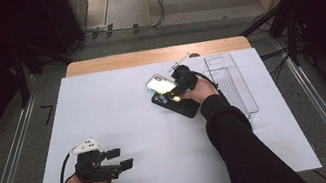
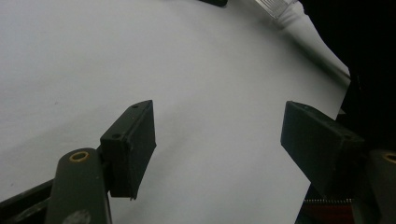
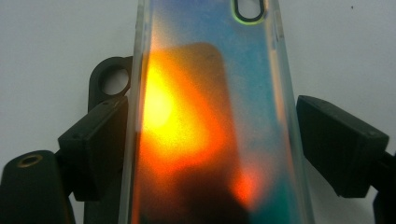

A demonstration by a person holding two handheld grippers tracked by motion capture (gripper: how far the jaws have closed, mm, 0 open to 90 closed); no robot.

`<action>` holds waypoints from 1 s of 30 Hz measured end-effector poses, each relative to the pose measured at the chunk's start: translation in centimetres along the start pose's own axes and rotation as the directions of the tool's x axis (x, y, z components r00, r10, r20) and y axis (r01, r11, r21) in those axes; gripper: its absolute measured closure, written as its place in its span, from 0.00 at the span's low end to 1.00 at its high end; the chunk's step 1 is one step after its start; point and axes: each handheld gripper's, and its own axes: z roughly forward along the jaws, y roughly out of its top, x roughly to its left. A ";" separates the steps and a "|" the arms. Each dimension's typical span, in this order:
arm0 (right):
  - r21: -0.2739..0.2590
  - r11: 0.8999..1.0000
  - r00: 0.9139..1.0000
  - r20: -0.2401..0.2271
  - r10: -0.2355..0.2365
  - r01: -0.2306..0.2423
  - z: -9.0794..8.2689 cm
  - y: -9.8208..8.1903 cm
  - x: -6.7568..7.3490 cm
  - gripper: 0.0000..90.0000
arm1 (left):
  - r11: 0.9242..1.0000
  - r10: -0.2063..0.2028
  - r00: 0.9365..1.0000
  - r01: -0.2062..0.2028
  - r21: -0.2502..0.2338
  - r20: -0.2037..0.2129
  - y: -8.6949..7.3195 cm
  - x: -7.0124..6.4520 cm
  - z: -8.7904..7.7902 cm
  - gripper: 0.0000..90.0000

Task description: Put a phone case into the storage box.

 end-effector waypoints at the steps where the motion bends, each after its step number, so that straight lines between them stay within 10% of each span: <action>1: 0.000 1.000 1.000 0.000 0.000 0.000 0.0 0.0 0.0 0.15 | 1.000 0.000 1.000 0.000 0.000 0.000 0.0 0.0 0.0 0.30; 15: 0.001 1.000 1.000 0.004 -0.018 0.018 -0.6 0.5 0.4 0.17 | 1.000 -0.001 1.000 0.001 0.005 0.000 0.0 0.0 0.0 0.30; 30: -0.041 0.998 0.997 -0.053 0.050 -0.052 -5.0 1.2 1.6 0.17 | 1.000 -0.003 1.000 0.003 0.008 -0.006 0.1 0.1 0.2 0.30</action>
